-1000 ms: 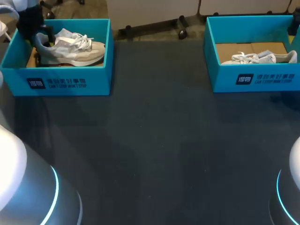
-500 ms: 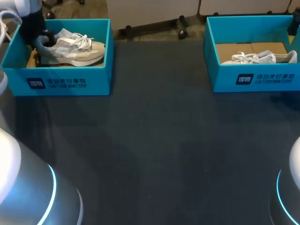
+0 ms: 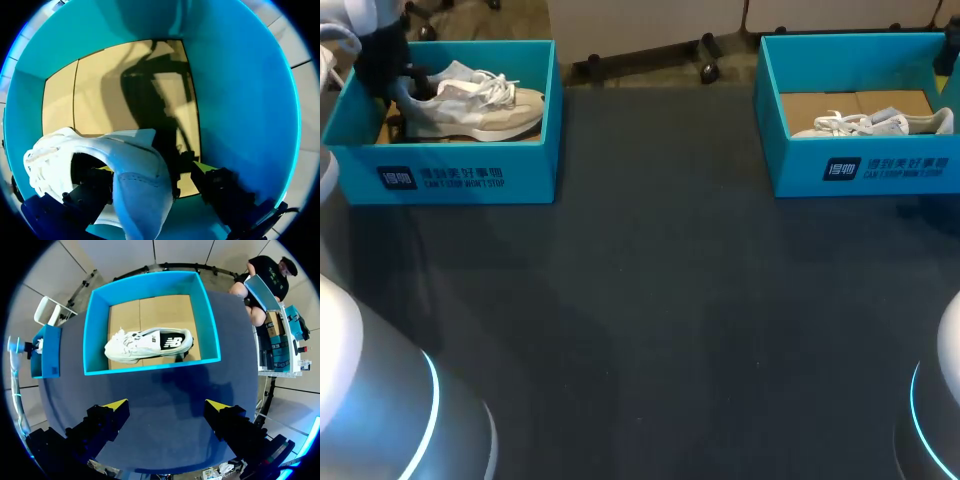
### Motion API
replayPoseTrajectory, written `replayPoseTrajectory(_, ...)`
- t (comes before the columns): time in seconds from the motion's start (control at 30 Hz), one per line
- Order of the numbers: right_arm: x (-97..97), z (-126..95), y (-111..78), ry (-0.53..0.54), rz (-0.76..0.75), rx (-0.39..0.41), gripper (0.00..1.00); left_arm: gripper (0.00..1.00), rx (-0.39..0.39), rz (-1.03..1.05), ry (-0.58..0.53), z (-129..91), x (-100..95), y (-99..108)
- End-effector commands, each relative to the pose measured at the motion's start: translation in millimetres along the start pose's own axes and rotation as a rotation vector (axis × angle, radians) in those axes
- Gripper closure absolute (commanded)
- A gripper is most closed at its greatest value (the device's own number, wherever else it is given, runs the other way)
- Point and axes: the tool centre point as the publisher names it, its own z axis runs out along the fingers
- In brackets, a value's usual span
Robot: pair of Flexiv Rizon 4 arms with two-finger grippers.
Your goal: Take the shoe out of the shoebox, open the shoe tongue, remove and reinsert the insole, then place the shoe into the shoebox
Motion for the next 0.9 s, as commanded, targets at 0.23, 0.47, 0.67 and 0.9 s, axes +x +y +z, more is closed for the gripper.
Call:
replayPoseTrajectory(0.23,0.1,0.1,-0.1,-0.001,0.001,0.000,0.00,1.00,0.022,0.011,0.006,3.1,-0.5,8.3)
replayPoseTrajectory(0.47,0.1,0.1,-0.1,-0.001,0.001,0.000,0.00,1.00,0.027,0.015,0.018,2.9,0.9,6.9)
replayPoseTrajectory(0.67,0.1,0.1,-0.1,-0.001,0.001,0.000,0.00,1.00,0.028,0.029,0.032,-8.6,2.0,-0.5)
replayPoseTrajectory(0.9,0.1,0.1,-0.1,-0.001,0.001,0.000,0.00,1.00,0.020,0.020,0.053,-39.4,11.3,-7.4)
